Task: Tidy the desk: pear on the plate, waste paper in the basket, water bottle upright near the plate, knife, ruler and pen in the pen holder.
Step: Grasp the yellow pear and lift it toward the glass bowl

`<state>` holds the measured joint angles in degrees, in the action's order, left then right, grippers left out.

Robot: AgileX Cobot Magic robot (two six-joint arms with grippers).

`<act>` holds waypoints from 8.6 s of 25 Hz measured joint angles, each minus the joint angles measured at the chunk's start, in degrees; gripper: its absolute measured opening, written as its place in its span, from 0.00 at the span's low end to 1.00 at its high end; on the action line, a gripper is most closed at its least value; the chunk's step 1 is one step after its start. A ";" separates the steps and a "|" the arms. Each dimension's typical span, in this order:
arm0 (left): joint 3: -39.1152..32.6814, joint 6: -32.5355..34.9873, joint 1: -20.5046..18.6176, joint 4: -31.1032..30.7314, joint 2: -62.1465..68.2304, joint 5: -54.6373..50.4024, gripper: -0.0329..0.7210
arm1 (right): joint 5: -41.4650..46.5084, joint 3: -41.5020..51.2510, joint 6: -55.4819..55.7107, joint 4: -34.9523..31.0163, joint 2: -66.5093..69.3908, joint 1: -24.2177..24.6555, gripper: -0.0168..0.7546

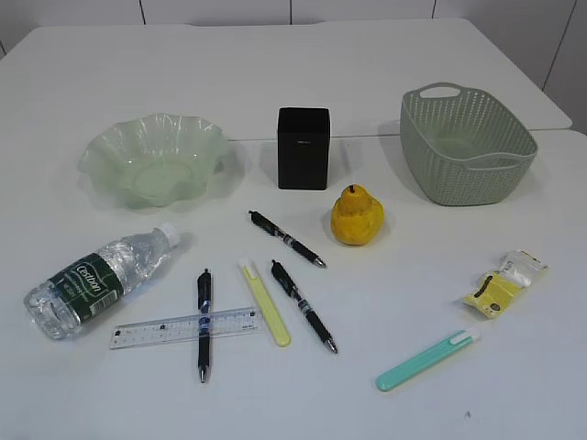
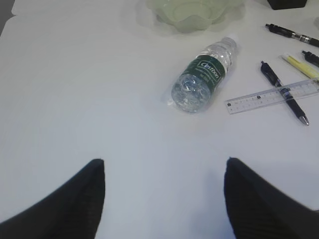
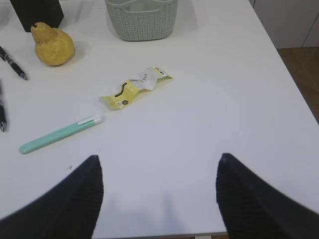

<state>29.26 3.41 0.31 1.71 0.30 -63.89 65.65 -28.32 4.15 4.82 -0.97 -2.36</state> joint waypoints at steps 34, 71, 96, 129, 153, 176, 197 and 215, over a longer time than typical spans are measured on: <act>0.00 0.00 0.00 0.00 0.00 0.00 0.74 | -0.19 0.00 -0.09 -3.34 0.00 0.00 0.73; 0.00 0.00 0.00 0.00 0.00 0.00 0.74 | 5.81 -52.48 0.35 -15.23 80.30 0.00 0.74; 0.00 0.00 0.00 -0.10 0.00 0.00 0.74 | 5.81 -73.08 -10.71 -14.86 108.50 -5.41 0.74; 0.00 0.00 0.00 -0.10 6.32 0.12 0.74 | 5.70 -88.56 0.29 -5.77 128.19 -17.85 0.74; 0.00 0.00 0.00 -0.10 6.32 0.12 0.74 | 5.49 -91.96 0.05 -8.51 132.47 -17.85 0.74; 0.00 0.00 0.00 -0.10 6.32 0.21 0.74 | 5.37 -91.96 0.05 -6.33 135.43 -17.85 0.74; 0.00 0.00 0.00 -0.31 6.32 0.21 0.74 | 5.13 -91.96 0.56 -7.28 135.79 -17.85 0.74; 0.00 0.00 0.00 -0.31 6.32 0.21 0.74 | 4.90 -89.94 0.69 -5.49 134.34 -17.85 0.72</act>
<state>29.26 3.41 0.31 1.39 6.62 -63.68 70.55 -118.26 4.84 -0.66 133.37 -20.21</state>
